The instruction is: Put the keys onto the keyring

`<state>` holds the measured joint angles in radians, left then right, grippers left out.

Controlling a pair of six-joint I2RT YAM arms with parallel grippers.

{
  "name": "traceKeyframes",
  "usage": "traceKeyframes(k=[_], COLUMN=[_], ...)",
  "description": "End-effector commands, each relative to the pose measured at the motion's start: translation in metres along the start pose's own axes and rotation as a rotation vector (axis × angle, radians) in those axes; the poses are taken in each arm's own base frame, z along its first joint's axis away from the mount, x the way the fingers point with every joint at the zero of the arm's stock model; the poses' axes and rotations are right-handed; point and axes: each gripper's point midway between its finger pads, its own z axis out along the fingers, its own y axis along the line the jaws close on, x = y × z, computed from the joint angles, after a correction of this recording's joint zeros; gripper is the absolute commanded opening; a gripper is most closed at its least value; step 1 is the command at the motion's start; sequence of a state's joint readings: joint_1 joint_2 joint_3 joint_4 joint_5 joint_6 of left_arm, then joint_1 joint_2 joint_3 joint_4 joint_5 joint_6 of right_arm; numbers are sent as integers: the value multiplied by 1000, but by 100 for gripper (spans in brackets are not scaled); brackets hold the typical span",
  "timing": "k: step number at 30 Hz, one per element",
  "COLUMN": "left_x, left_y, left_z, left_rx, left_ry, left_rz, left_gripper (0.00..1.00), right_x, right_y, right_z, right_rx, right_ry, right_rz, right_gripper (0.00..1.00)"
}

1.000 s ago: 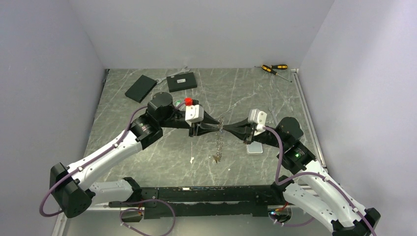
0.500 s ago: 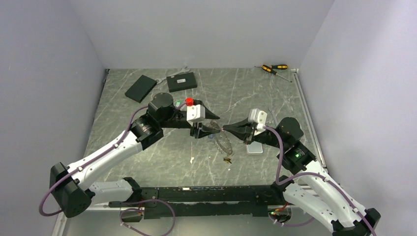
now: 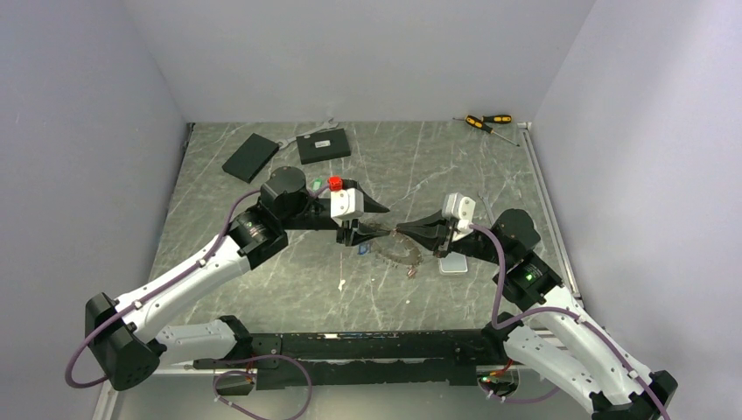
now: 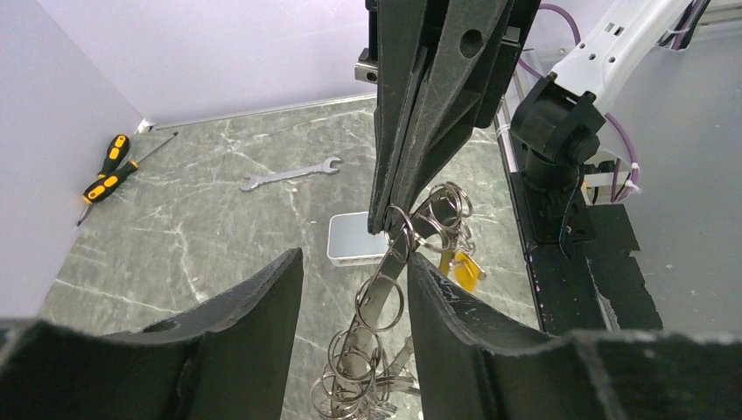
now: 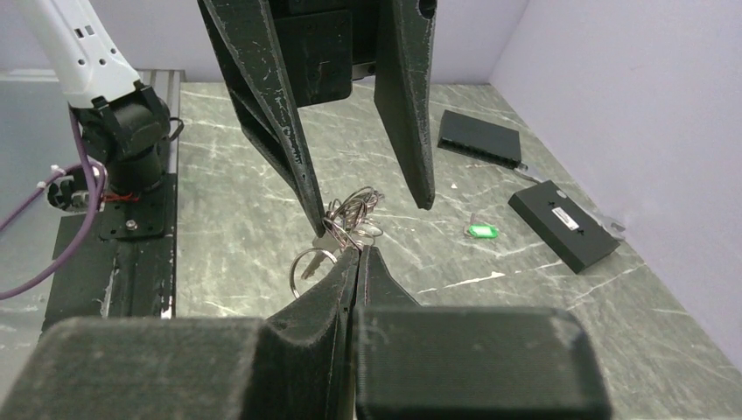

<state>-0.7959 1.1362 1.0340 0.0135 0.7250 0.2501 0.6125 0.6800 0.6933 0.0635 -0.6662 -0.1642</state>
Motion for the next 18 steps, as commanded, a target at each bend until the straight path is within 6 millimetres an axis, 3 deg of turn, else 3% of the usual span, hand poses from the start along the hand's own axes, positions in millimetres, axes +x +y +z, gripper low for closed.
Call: traceKeyframes(k=[1,18], left_x=[-21,-28], left_y=[-5,7], left_z=[-3,-20], left_rx=[13,-105], left_ry=[-44,-29], left_rz=[39,70], left_gripper=[51,52], right_x=[-44,-45], right_y=[-5,-9], right_z=[0,-2], right_rx=[19,44], right_ry=[-112,-118], right_rz=[-64,-56], right_gripper=[0,0])
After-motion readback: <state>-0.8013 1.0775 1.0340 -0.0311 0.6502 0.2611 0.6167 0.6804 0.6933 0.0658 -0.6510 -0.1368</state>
